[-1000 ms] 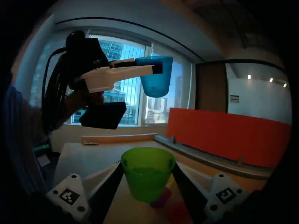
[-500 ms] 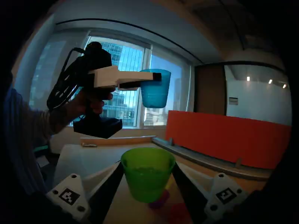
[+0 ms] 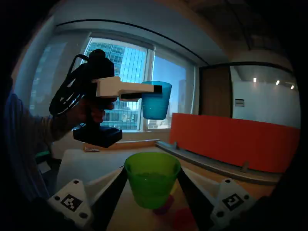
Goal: Pour water
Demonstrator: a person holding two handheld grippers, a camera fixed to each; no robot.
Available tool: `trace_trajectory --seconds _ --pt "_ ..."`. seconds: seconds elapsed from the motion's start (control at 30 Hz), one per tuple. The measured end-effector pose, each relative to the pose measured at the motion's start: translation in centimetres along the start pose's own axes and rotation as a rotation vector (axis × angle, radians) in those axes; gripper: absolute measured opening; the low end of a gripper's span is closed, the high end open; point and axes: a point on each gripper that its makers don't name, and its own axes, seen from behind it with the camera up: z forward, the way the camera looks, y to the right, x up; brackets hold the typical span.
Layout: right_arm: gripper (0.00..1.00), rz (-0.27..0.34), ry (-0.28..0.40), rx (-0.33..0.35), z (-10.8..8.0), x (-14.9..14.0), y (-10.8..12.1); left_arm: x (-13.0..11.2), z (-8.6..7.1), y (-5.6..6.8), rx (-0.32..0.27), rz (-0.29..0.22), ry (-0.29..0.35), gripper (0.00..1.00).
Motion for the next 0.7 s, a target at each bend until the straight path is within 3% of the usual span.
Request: trace_trajectory --seconds 0.7 --pt "0.9 0.026 -0.046 -0.08 -3.8 -0.9 3.2 -6.3 -2.3 -1.0 0.01 -0.032 -0.071 0.86"
